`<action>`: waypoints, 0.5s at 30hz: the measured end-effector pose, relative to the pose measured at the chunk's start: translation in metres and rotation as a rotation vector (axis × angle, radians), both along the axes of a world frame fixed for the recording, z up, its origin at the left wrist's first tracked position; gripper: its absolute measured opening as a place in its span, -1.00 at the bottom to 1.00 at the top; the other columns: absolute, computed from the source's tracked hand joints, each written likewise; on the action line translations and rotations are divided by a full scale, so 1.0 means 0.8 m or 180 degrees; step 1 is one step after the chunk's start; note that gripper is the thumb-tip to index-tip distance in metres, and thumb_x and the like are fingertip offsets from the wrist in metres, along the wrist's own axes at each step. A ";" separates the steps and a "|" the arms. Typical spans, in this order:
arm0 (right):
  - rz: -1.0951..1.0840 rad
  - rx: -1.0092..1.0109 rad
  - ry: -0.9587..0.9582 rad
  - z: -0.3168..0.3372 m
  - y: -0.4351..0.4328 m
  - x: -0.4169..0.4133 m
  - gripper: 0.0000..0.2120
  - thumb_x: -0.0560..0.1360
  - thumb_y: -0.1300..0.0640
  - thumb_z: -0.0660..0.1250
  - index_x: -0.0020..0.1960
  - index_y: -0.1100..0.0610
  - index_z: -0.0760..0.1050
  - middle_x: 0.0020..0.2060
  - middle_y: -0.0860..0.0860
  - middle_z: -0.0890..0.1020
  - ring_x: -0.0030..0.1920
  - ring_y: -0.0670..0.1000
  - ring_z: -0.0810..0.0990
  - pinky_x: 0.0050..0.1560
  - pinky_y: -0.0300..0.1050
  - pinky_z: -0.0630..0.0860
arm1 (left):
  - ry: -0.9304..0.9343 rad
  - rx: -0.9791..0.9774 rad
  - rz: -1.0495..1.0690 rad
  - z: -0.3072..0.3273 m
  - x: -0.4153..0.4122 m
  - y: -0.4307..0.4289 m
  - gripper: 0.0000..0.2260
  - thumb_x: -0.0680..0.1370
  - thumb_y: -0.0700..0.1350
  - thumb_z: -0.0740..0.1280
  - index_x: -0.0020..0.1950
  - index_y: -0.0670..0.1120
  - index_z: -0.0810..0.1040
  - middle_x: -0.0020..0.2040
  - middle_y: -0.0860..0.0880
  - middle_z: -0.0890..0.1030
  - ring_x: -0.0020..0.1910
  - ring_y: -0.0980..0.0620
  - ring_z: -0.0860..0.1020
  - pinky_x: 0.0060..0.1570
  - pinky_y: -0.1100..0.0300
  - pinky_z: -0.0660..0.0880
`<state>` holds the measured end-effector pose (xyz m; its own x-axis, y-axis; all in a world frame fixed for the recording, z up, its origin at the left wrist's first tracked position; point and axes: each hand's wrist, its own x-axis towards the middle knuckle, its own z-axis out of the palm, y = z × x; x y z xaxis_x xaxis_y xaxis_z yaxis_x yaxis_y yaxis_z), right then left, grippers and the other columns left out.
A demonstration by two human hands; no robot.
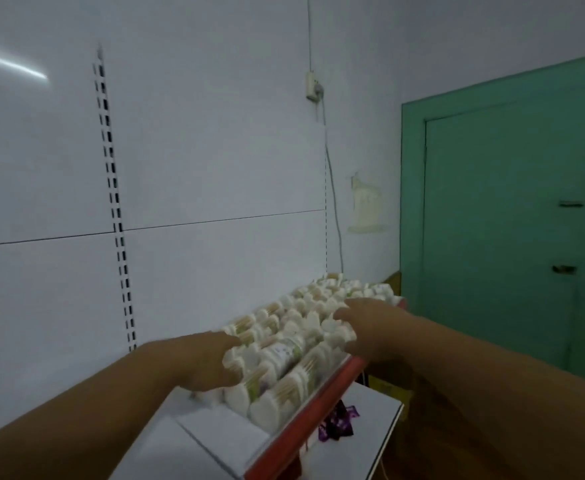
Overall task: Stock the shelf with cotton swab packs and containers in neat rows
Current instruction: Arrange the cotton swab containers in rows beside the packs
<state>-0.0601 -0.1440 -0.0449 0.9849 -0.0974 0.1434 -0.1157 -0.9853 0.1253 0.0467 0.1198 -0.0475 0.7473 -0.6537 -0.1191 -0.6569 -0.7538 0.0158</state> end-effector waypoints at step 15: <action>0.0274 0.0336 -0.0032 -0.024 -0.216 0.069 -0.55 0.52 -0.04 0.23 0.39 -0.03 0.32 0.32 -0.05 0.42 0.32 0.02 0.38 0.33 -0.02 0.34 | 0.0207 -0.0190 -0.0065 0.002 0.107 -0.220 -0.47 0.57 0.20 0.21 0.49 0.05 0.25 0.48 0.03 0.32 0.39 0.06 0.33 0.30 0.24 0.24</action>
